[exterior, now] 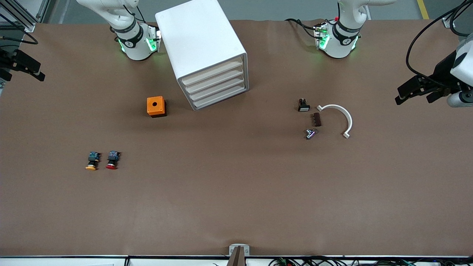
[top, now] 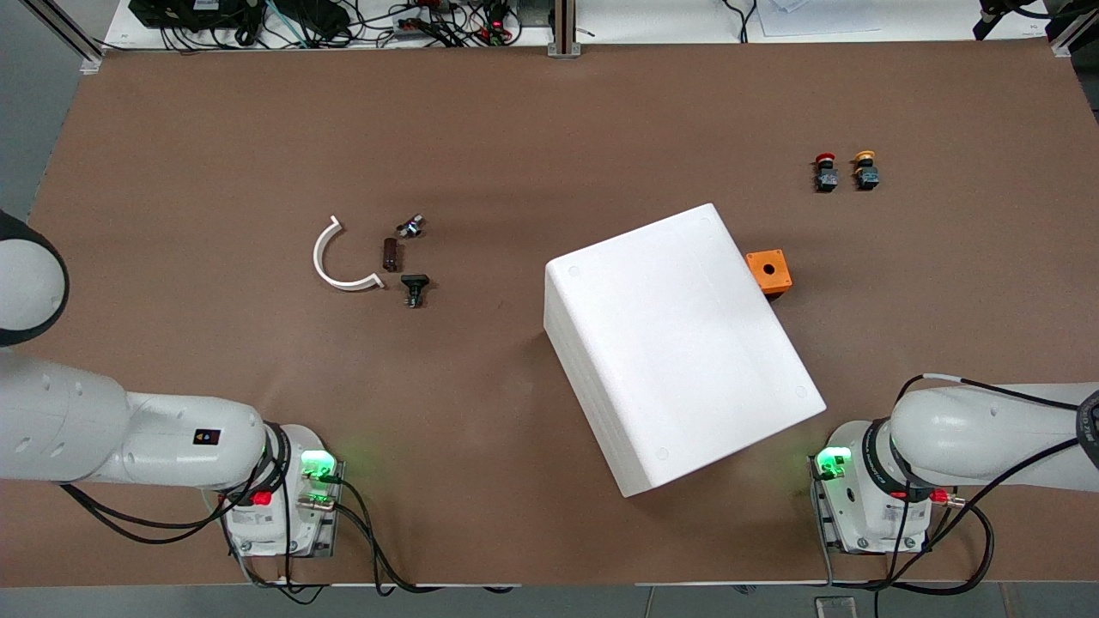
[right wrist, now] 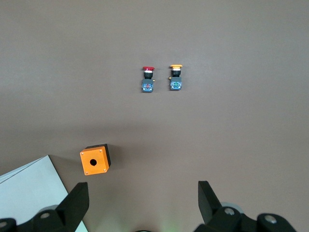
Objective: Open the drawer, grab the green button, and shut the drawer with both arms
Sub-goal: 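Move the left gripper from the small parts toward the white cabinet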
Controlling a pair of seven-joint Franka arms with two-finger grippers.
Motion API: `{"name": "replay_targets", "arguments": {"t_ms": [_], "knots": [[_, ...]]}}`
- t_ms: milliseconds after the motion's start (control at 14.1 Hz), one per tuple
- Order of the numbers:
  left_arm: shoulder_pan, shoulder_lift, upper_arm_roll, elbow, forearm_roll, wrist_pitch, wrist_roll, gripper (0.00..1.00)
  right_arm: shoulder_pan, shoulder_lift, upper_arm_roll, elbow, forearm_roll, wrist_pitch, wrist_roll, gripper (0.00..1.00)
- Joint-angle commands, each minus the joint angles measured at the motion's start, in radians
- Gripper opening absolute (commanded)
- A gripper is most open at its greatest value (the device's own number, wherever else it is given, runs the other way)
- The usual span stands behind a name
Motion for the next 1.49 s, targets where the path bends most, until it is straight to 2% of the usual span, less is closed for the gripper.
{"name": "replay_targets", "arguments": {"t_ms": [0, 355, 568, 1065, 1420], "knots": [[-0.001, 0.000, -0.002, 0.005, 0.023, -0.010, 0.012, 1.00, -0.019, -0.028, 0.014, -0.025, 0.018, 0.011, 0.011, 1.00], [-0.004, 0.020, -0.004, 0.003, 0.023, -0.005, 0.012, 1.00, -0.014, -0.028, 0.014, -0.023, 0.018, 0.015, 0.011, 1.00], [-0.007, 0.070, -0.005, 0.002, 0.023, 0.002, 0.012, 1.00, -0.014, -0.030, 0.016, -0.023, 0.018, 0.015, 0.011, 1.00], [-0.039, 0.289, -0.044, 0.000, 0.023, 0.051, -0.023, 1.00, -0.013, -0.030, 0.017, -0.020, 0.018, 0.015, 0.009, 1.00], [-0.124, 0.403, -0.047, 0.003, 0.023, 0.125, -0.223, 1.00, -0.011, -0.030, 0.017, -0.020, 0.018, 0.021, 0.009, 1.00]]}}
